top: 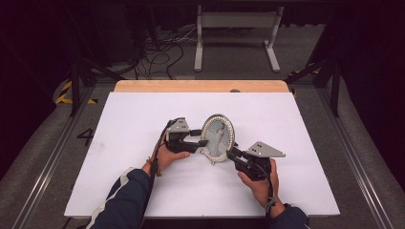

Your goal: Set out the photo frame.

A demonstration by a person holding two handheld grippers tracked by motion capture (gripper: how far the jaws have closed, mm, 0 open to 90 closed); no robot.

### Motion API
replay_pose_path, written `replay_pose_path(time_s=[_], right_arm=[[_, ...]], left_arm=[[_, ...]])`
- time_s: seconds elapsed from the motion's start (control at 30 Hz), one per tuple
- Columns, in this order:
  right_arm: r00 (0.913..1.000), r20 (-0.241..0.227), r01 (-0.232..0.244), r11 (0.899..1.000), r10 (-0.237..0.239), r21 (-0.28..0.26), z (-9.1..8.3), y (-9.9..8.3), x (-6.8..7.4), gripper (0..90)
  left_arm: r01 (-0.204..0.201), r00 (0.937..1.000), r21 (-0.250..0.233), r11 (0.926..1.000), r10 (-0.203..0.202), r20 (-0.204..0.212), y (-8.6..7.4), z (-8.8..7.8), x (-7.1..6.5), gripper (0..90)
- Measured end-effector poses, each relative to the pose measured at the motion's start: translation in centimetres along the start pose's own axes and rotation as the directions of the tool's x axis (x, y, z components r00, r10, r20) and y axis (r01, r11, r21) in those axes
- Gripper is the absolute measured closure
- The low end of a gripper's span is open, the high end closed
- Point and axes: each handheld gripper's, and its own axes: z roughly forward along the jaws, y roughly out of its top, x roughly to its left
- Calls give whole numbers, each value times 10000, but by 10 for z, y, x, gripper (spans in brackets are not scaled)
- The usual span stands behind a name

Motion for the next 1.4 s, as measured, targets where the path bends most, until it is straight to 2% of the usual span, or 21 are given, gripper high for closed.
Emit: replay_pose_path(time_s=[0.2, 0.33, 0.53, 0.67, 0.77, 0.97, 1.17, 1.3, 1.4], right_arm=[[9999, 87, -72, 10000, 72, -47, 1, 0, 0, 754], [9998, 171, -125, 9999, 125, -3, 1, -1, -1, 754], [9995, 286, -159, 9999, 159, -9, 1, -1, -2, 755], [9994, 337, -29, 10000, 29, 3, 2, 0, -2, 758], [9995, 314, -48, 10000, 49, -15, 3, 0, -3, 779], [9995, 279, -150, 9999, 150, 5, 5, 1, -5, 776], [9997, 204, -125, 9999, 127, -59, 7, 2, -4, 780], [9995, 301, -71, 10000, 71, -1, 7, 1, -1, 772], [9994, 321, -105, 9999, 108, -100, 6, 1, 0, 773]], left_arm=[[-11, 9999, 169, 9999, 13, -149, 0, -4, 0, 555], [195, 9998, 51, 9998, -195, 68, -2, -7, 2, 574], [101, 9999, 205, 9997, -103, 81, -2, -12, 0, 583], [-124, 9999, 422, 9990, 120, 105, -3, -15, 0, 586], [-126, 9999, 536, 9985, 122, 78, -4, -17, -1, 585], [-459, 9988, 794, 9958, 469, -103, -4, -22, -6, 588], [-580, 9978, 878, 9944, 606, -277, -4, -22, -6, 579], [-350, 9978, 599, 9976, 382, -541, -4, -20, -4, 514], [153, 9976, 133, 9998, -144, -681, -4, -19, -1, 461]])
